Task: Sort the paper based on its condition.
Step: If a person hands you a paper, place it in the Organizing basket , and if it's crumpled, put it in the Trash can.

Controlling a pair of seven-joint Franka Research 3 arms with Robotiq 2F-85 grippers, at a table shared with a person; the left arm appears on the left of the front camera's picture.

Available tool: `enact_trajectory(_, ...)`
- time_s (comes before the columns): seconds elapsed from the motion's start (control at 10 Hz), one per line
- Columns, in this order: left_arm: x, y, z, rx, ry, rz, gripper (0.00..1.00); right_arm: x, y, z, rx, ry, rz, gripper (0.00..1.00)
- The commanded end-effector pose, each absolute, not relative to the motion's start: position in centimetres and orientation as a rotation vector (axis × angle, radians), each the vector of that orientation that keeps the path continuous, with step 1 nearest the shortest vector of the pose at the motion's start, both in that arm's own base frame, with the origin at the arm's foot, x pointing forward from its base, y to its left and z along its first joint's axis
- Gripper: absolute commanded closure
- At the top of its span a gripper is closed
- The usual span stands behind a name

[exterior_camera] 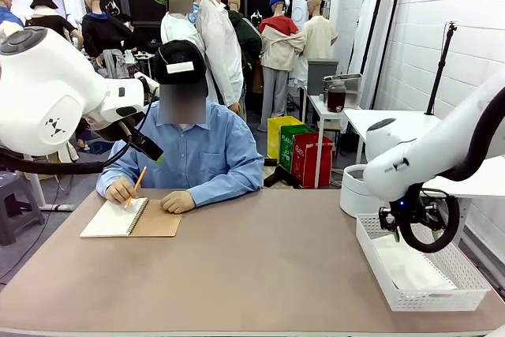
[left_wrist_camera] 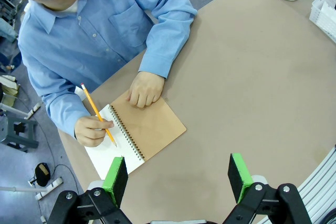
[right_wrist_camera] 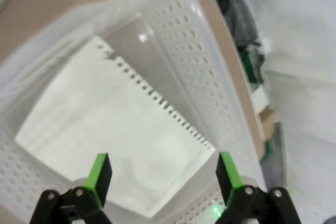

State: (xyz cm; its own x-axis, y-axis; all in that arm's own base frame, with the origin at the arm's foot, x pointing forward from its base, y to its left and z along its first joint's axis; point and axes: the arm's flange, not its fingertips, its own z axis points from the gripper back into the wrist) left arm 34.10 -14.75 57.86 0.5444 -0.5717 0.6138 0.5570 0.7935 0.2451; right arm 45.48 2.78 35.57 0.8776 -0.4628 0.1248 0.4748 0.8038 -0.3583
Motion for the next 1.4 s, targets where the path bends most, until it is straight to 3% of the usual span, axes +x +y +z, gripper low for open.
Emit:
enact_trajectory(0.0,34.1,-14.7,57.8,0.024,-0.737,-0.673,0.0,44.2,1.4,36.8,-0.27,-0.016,-0.49,0.0)
enact_trajectory(0.2,34.1,-14.7,57.8,0.024,-0.737,-0.673,0.0,43.9,1.6,38.6,-0.198,-0.053,-0.475,0.0)
enact_trajectory(0.4,34.1,-14.7,57.8,0.024,-0.737,-0.673,0.0,44.8,2.0,39.1,-0.017,-0.092,-0.415,0.0)
enact_trajectory(0.5,34.1,-14.7,57.8,0.024,-0.737,-0.673,0.0,44.6,1.9,39.4,-0.2,-0.045,-0.486,0.0)
enact_trajectory(1.3,34.1,-14.7,57.8,0.024,-0.737,-0.673,0.0,44.6,1.9,39.4,-0.2,-0.045,-0.486,0.0)
